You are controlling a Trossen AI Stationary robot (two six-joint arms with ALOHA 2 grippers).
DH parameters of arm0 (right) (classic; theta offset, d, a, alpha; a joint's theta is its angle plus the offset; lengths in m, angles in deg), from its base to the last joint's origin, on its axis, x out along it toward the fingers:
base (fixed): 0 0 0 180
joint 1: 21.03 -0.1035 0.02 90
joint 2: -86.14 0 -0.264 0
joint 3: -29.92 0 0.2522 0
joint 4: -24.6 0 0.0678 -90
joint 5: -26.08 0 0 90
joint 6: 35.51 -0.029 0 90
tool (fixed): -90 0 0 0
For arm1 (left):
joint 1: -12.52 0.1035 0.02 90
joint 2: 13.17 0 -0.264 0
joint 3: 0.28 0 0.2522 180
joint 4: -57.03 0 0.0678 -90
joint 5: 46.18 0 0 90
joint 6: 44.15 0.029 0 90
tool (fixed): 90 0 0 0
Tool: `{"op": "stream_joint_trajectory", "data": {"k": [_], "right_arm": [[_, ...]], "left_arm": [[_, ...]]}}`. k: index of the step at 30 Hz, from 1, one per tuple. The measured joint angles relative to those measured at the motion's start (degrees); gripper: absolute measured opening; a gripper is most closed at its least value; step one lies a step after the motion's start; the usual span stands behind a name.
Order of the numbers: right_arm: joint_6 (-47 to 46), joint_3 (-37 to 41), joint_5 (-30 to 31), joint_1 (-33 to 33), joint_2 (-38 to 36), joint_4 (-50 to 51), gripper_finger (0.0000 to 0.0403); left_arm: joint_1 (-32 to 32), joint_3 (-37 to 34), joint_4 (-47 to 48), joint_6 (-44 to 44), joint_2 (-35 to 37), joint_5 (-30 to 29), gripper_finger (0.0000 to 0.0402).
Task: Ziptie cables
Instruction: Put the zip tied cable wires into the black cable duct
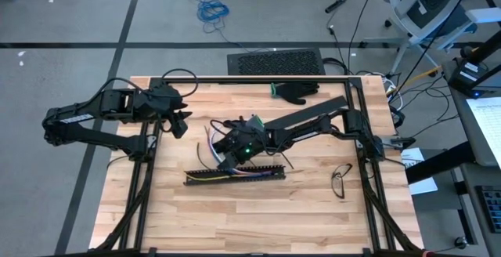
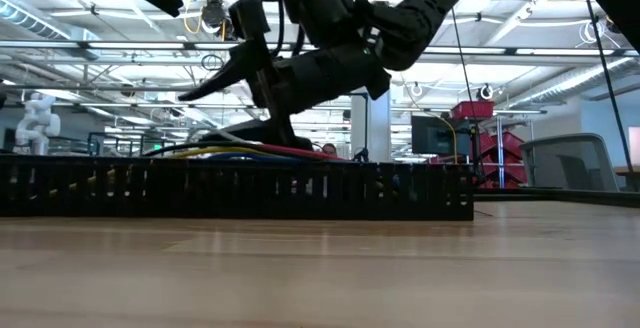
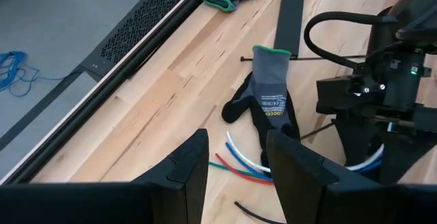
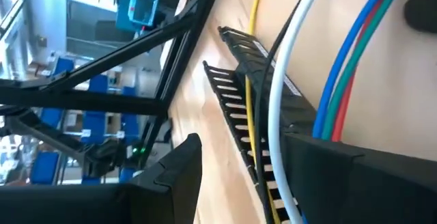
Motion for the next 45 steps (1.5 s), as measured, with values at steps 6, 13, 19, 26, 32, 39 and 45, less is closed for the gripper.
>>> {"op": "stream_joint_trajectory", "data": {"k": [6, 13, 19, 26, 32, 39, 45], "right_arm": [[1.0, -3.5, -4.2, -0.4, 0.0, 1.3, 0.0183], [5.6, -9.5, -8.6, -1.4, -0.2, 9.5, 0.0183], [9.1, -10.3, -4.8, -2.4, 0.2, 20.1, 0.0183], [12.2, -10.3, 1.3, -3.7, 0.6, 24.4, 0.0183], [12.5, -10.3, -3.0, -3.6, 0.4, 19.0, 0.0183], [10.6, -10.4, 6.0, -2.2, 0.6, 18.3, 0.017], [9.2, -10.6, 8.0, -0.8, 4.4, 12.9, 0.014]], "left_arm": [[0.0, 0.0, 0.0, 0.4, 0.0, -0.5, 0.0146], [0.0, 0.0, 0.0, 0.4, 0.0, -2.6, 0.0146], [0.0, 0.0, 0.0, 0.4, 0.0, -3.3, 0.0146], [0.0, 0.0, 0.0, 0.1, 0.0, -3.8, 0.0146], [0.0, 0.0, 0.0, 0.1, 0.0, -3.8, 0.0146], [0.0, 0.0, 0.0, 0.0, 0.0, -3.8, 0.0146], [0.0, 0.0, 0.0, -0.4, 0.0, -3.1, 0.0146]]}}
